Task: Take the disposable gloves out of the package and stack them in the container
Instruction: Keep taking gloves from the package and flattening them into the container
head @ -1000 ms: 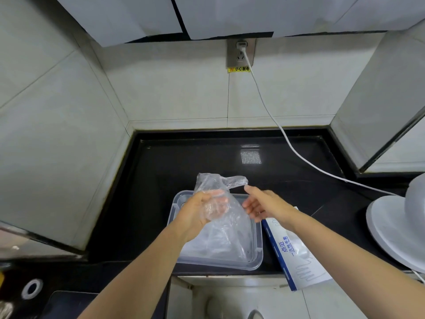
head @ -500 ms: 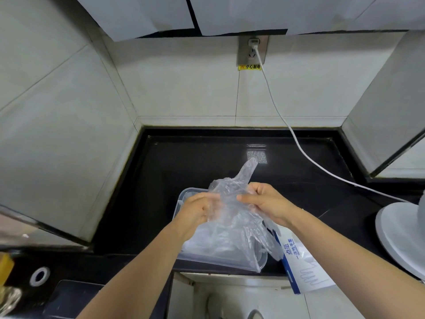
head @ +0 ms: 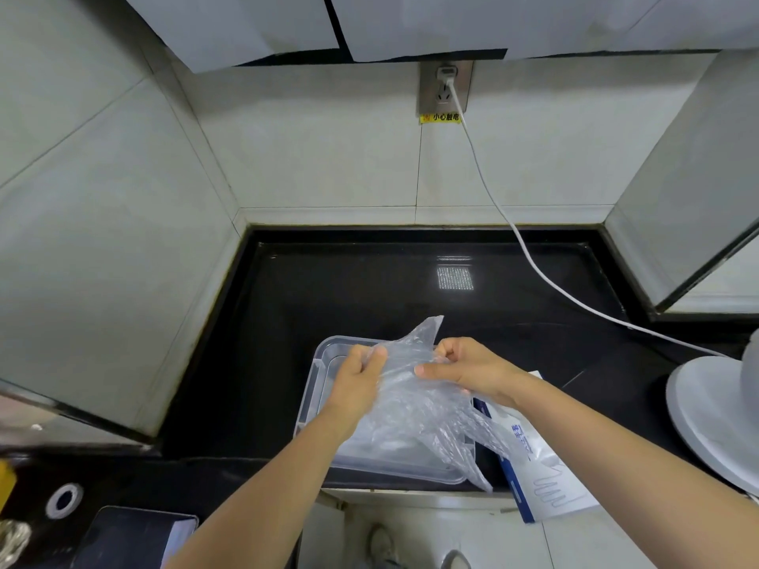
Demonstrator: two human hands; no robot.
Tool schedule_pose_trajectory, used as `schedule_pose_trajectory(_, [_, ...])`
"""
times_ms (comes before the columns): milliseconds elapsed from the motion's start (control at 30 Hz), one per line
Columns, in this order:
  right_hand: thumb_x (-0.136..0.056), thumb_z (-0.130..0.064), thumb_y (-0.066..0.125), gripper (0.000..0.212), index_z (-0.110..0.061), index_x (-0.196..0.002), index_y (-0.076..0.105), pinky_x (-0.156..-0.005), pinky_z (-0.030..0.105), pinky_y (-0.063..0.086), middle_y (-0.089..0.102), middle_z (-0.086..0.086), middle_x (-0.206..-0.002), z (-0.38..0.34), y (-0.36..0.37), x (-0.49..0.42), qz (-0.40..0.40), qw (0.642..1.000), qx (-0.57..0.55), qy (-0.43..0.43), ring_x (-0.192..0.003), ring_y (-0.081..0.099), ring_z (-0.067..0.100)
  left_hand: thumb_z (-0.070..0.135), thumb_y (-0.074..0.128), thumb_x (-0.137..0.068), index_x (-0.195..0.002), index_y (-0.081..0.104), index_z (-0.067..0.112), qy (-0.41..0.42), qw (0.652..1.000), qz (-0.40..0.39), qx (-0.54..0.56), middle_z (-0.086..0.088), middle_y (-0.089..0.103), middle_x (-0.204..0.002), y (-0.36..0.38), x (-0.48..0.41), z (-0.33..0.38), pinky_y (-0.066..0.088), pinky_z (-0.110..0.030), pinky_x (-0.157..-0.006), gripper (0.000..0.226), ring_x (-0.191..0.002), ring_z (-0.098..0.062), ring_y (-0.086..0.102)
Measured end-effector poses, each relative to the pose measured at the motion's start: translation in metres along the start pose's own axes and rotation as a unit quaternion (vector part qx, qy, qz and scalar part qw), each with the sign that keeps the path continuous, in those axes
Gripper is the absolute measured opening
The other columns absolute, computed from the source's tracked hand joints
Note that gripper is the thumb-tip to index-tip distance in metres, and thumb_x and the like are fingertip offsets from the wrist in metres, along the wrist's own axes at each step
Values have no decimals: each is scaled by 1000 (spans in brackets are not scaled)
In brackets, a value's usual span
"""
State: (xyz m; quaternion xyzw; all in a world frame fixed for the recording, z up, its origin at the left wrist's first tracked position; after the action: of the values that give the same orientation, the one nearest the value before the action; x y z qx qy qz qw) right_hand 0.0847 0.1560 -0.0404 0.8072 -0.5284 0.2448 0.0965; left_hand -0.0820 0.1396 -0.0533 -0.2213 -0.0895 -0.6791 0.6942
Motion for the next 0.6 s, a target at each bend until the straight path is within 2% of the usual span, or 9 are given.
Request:
schedule_pose_trajectory(67, [-79,-32,82,37,-11,-82,52,-65,30,46,60,8,-78,4,-3,-3,5,1000,6,3,-73,59,20,43,42,-100,-113,53,20,-8,1000,-1,5,5,57,-101,-3,-1,-3,45,-17,-69,28,-81,-6,52])
schedule_pose_trajectory(100, [-78,-34,82,38,-14,-78,51,-66,29,45,60,4,-74,5,-4,-5,7,1000,13,4,-70,59,16,46,41,-100,-107,53,23,-27,1000,1,8,8,55,-97,-5,-2,-7,43,-16,-69,27,-81,-5,51])
schedule_pose_trajectory(200, [-78,-30,83,39,-19,-72,46,-66,23,40,52,-10,-64,8,-4,-11,21,998,60,-3,-61,50,0,52,46,-96,-98,58,26,-78,994,0,73,4,56,-90,-11,-1,-17,43,-28,-76,28,-85,-12,53])
schedule_pose_trajectory(300, [-79,-24,81,36,-19,-74,46,-66,26,39,49,-5,-69,5,-3,-16,40,997,68,-28,-66,45,10,48,51,-96,-104,57,32,-82,993,-34,74,5,59,-110,-9,-4,-23,46,-34,-94,19,-102,-13,57])
schedule_pose_trajectory(333, [-80,-24,81,34,-18,-76,47,-64,26,39,48,-2,-71,4,-3,-17,50,996,63,-34,-67,44,11,45,51,-96,-103,56,32,-82,994,-32,59,3,58,-113,-10,-5,-24,46,-34,-95,16,-104,-14,57])
schedule_pose_trajectory(367, [-80,-26,81,33,-17,-80,49,-62,25,40,50,0,-73,1,-4,-17,63,995,61,-39,-66,45,11,41,49,-98,-101,55,30,-75,996,-23,35,2,58,-110,-12,-7,-25,47,-32,-91,13,-100,-15,56])
schedule_pose_trajectory(433, [-78,-38,81,38,-19,-96,54,-64,23,47,59,1,-82,-3,-5,-16,89,993,63,-41,-69,55,11,33,43,-102,-100,51,24,-45,999,1,-2,-1,58,-99,-15,-8,-20,50,-26,-72,12,-86,-13,58])
schedule_pose_trajectory(500, [-73,-50,82,57,-27,-113,50,-76,28,54,65,2,-102,-2,-3,-14,70,995,67,-20,-87,66,14,30,37,-104,-100,49,16,-3,1000,27,16,-4,59,-88,-17,-8,-15,51,-23,-58,19,-74,-13,59])
schedule_pose_trajectory(600, [-65,-52,86,80,-29,-126,40,-89,32,56,60,-2,-121,10,16,-6,-42,992,101,59,-105,66,14,37,32,-104,-98,48,17,21,997,61,32,0,57,-88,-22,-8,-15,51,-21,-66,27,-80,-12,57])
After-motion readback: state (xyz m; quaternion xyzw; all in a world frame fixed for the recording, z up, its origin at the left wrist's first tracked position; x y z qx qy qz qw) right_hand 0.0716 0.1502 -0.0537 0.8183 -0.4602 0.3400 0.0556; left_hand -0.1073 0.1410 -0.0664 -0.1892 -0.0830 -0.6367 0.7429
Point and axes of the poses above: each hand's wrist, its own x-axis away from the middle knuckle, its own y-axis out of the palm, z = x × y, the point moved 10 cm from there along -x, towards the middle knuckle
